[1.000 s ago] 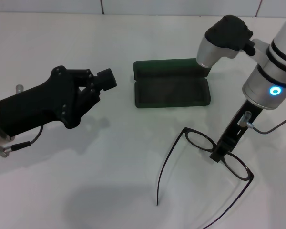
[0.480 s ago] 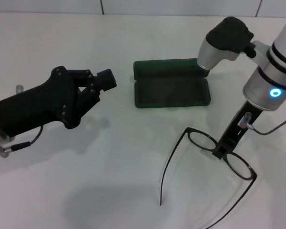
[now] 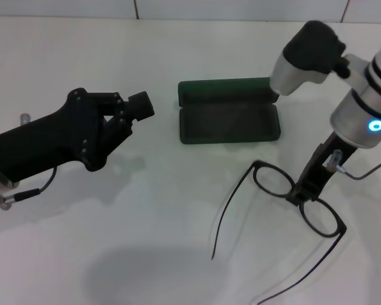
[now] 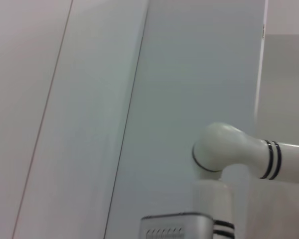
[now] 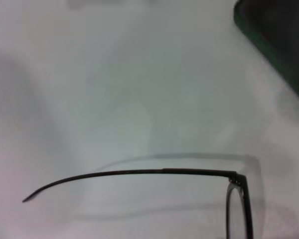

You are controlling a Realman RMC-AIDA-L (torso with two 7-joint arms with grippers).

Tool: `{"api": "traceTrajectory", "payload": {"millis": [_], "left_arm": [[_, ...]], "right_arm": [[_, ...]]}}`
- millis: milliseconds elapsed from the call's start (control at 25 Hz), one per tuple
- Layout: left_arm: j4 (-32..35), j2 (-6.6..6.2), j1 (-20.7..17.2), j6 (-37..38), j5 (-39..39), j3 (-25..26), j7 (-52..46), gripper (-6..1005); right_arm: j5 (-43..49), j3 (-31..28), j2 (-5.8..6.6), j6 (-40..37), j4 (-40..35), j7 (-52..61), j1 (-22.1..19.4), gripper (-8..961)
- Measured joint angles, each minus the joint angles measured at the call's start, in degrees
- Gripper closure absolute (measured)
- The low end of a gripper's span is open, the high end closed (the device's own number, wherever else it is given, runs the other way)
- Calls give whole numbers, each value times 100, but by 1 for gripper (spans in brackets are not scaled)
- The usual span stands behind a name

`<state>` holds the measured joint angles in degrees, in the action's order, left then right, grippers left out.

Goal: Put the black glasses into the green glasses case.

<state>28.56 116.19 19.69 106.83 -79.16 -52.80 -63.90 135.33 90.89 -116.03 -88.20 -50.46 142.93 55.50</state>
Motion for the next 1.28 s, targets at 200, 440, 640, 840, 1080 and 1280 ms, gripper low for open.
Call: {"api": "traceTrajectory", "payload": {"millis": [200, 440, 640, 840, 1080, 1280], "left_arm": [[0, 3, 26, 1, 86, 9, -31, 979], [1, 55, 213, 11, 134, 16, -123, 980], [-4, 132, 493, 25, 123, -18, -379, 980], [-63, 218, 816, 155, 58, -178, -626, 980], [-186, 344, 1149, 402, 73, -379, -858, 979], [-573, 346, 1363, 377, 70, -510, -809, 981]], "right_arm": [[181, -145, 56, -130, -1763, -215, -1056, 857], [-575, -1053, 11, -118, -2698, -1668, -2213, 857], [-1575, -1571, -9, 24, -2531, -2778, -2613, 856], [-2309, -1711, 6, 264, -2154, -3565, -2707, 856], [-2929, -1776, 21, 581, -1760, -4180, -2700, 855], [-3518, -1795, 25, 529, -1482, -4719, -2652, 854]]}}
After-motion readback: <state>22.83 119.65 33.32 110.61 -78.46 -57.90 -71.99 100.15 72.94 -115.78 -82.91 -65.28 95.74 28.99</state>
